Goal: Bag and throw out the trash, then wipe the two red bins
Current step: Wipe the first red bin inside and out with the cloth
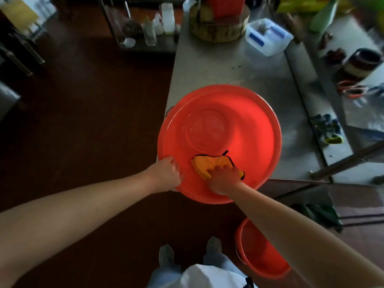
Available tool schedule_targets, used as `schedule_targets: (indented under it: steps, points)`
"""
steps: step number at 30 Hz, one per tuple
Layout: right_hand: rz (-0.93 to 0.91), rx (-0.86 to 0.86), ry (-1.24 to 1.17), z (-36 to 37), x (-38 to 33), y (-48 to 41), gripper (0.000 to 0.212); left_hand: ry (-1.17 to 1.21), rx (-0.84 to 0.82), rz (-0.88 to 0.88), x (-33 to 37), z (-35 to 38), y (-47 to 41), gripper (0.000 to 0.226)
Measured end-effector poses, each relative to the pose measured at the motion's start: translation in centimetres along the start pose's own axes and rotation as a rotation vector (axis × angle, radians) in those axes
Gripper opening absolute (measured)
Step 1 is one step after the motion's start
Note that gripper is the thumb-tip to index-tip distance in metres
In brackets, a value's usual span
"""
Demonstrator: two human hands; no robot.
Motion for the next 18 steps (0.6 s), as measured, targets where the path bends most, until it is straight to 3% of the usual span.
schedule_targets:
  steps: [6,9,12,15,18]
  points:
    - [-0.091,-0.01,0.079,-0.3,-0.2,5.4,0.065,-0.086,-0.034,0.042,-3.1,-0.4,0.9,0.047]
    - [-0.138,0.064,0.11,-0.1,-0.4,7.4,0.075,-0.155,-0.055,0.027,-4.9,-1.5,1.6,0.023]
    - [-0.168,0.148,0.205,0.0,-0.4,8.4,0.08,-0.244,-0.14,-0.01,-7.2,-2.4,2.1,0.016]
    - [-0.127,0.227,0.28,-0.5,0.5,8.2,0.074,-0.296,-0.228,-0.037,-8.9,-3.1,2.1,0.027]
    - [-0.047,0.233,0.279,-1.2,1.0,7.4,0.075,-0.302,-0.181,-0.052,-9.5,-3.2,2.1,0.036]
Point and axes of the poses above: each hand's wrist, its own y-axis away from the middle knuckle, its own z-axis out of the palm, x = y × z, the point moved 6 cm from there along -y, towards the middle knuckle, and after that the axes turned 2 degrees about y, right-handed, at the moved point
